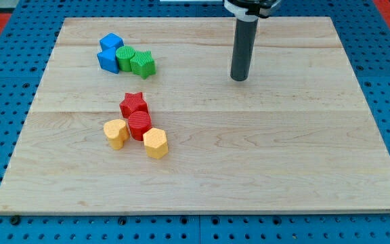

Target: Push the red star at the top left of the red circle

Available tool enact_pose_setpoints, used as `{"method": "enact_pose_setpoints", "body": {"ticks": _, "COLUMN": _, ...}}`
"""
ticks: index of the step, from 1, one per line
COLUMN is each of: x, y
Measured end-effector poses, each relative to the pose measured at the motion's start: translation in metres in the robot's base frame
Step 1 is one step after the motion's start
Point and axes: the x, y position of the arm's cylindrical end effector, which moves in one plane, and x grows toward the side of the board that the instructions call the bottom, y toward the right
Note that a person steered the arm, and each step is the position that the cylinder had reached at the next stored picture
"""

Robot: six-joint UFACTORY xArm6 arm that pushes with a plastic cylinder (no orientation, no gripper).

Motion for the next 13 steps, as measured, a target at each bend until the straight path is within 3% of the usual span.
{"method": "enact_pose_setpoints", "body": {"ticks": 4, "x": -0.014, "y": -0.022}}
{"method": "enact_pose_setpoints", "body": {"ticks": 6, "x": -0.103, "y": -0.038}}
{"method": "enact_pose_setpoints", "body": {"ticks": 7, "x": -0.092, "y": -0.095}}
{"method": "enact_pose_setpoints", "body": {"ticks": 8, "x": -0.058, "y": -0.107}}
{"method": "enact_pose_setpoints", "body": {"ticks": 9, "x": -0.056, "y": -0.107}}
{"method": "enact_pose_setpoints", "body": {"ticks": 10, "x": -0.073, "y": -0.106}}
{"method": "enact_pose_setpoints", "body": {"ticks": 11, "x": -0.116, "y": -0.115}}
{"method": "enact_pose_setpoints", "body": {"ticks": 13, "x": -0.121, "y": -0.129}}
